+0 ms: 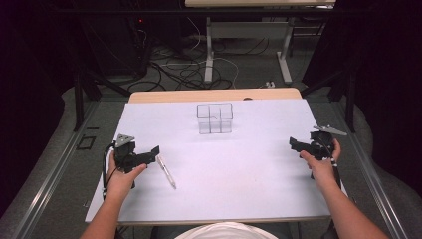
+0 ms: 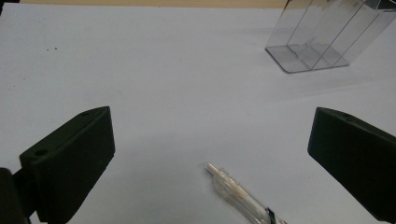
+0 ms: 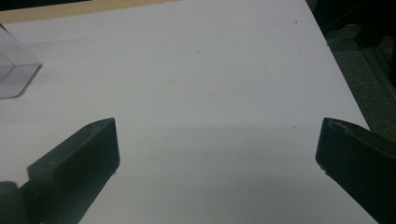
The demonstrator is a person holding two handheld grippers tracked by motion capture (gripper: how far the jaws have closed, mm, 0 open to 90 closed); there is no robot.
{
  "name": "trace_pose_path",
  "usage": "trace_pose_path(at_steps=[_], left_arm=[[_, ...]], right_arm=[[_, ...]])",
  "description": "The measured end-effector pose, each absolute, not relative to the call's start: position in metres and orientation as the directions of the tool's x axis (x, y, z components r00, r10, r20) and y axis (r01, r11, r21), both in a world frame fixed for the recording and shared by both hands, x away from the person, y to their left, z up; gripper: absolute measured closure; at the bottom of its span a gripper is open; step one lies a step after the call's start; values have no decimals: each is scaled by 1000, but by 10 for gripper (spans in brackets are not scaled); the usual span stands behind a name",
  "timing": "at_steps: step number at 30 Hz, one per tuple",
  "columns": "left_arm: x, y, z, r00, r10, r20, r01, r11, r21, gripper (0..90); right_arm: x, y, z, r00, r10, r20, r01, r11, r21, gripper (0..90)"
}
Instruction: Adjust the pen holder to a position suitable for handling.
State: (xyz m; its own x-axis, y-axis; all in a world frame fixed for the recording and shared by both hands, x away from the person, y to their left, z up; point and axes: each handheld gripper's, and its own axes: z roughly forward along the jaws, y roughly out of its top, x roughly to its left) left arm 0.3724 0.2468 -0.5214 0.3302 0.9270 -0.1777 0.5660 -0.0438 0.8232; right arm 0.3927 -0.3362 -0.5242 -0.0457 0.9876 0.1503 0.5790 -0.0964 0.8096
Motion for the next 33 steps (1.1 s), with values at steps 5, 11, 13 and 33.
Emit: trace_pose_path(at_steps=[5, 11, 13, 33], left_arm=[[376, 244, -521, 332, 923, -194, 582, -39, 813, 7], [375, 237, -516, 340, 918, -203, 577, -33, 816, 27], [375, 234, -510, 343, 917, -206, 568, -28, 822, 35], [407, 184, -461, 379, 885, -271, 541, 26, 841, 225]], right_arm=[[390, -333, -522, -65, 988, 139, 568, -78, 819, 0], [386, -322, -521, -116, 987, 112, 563, -27, 826, 0], [386, -318, -520, -130, 986, 105, 561, -15, 828, 0], [380, -303, -520, -190, 978, 88, 549, 31, 835, 0]])
